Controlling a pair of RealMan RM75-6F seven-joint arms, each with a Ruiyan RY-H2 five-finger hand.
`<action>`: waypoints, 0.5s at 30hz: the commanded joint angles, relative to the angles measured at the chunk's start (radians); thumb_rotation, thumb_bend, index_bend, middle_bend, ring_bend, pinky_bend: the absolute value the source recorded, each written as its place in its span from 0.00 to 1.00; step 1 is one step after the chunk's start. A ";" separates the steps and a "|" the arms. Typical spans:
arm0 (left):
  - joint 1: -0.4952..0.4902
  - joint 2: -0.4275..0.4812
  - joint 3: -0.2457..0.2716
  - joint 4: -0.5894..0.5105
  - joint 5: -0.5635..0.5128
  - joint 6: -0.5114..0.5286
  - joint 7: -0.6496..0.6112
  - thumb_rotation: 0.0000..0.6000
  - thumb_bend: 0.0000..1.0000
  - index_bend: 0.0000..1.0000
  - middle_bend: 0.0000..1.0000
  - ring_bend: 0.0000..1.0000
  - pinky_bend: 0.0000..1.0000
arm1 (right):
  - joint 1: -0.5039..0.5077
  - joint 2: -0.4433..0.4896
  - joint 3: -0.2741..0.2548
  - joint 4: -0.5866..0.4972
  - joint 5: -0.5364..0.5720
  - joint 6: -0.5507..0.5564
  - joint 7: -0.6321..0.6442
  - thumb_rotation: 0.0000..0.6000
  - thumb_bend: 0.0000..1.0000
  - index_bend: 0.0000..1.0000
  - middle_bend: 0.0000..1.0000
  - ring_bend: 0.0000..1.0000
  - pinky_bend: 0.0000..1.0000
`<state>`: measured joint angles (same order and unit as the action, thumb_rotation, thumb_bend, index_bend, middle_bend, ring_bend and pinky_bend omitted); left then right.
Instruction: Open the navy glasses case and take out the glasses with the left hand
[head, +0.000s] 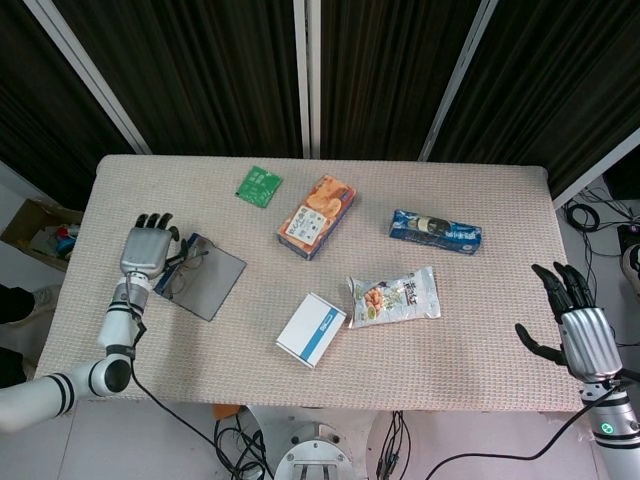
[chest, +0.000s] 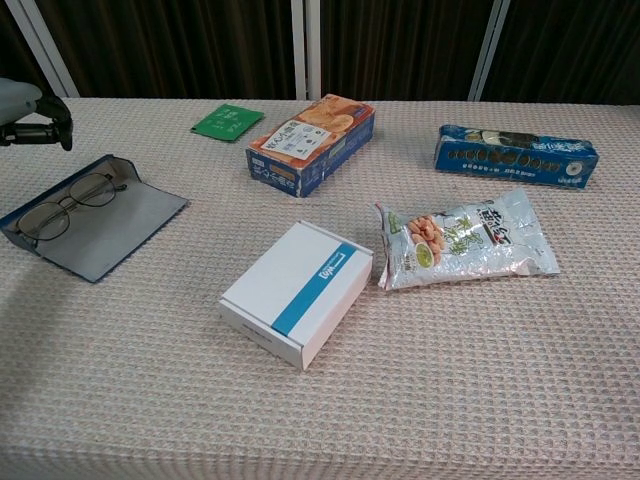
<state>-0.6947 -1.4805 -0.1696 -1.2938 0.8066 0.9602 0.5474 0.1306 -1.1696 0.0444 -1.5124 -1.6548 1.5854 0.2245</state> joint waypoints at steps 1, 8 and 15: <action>-0.048 -0.067 -0.036 0.120 -0.120 -0.080 0.039 0.00 0.54 0.36 0.10 0.09 0.12 | -0.003 0.000 0.000 0.001 0.003 0.002 0.001 1.00 0.23 0.02 0.14 0.00 0.04; -0.086 -0.089 -0.055 0.178 -0.283 -0.192 0.073 0.00 0.54 0.38 0.09 0.09 0.12 | -0.009 -0.001 -0.001 0.002 0.010 0.002 0.003 1.00 0.23 0.02 0.14 0.00 0.04; -0.055 -0.056 -0.065 0.059 -0.132 -0.201 -0.085 0.00 0.54 0.42 0.09 0.09 0.12 | -0.002 -0.001 0.001 -0.004 0.008 -0.008 -0.007 1.00 0.23 0.02 0.14 0.00 0.05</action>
<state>-0.7620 -1.5511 -0.2323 -1.1824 0.6026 0.7577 0.5200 0.1278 -1.1708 0.0454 -1.5164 -1.6462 1.5776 0.2180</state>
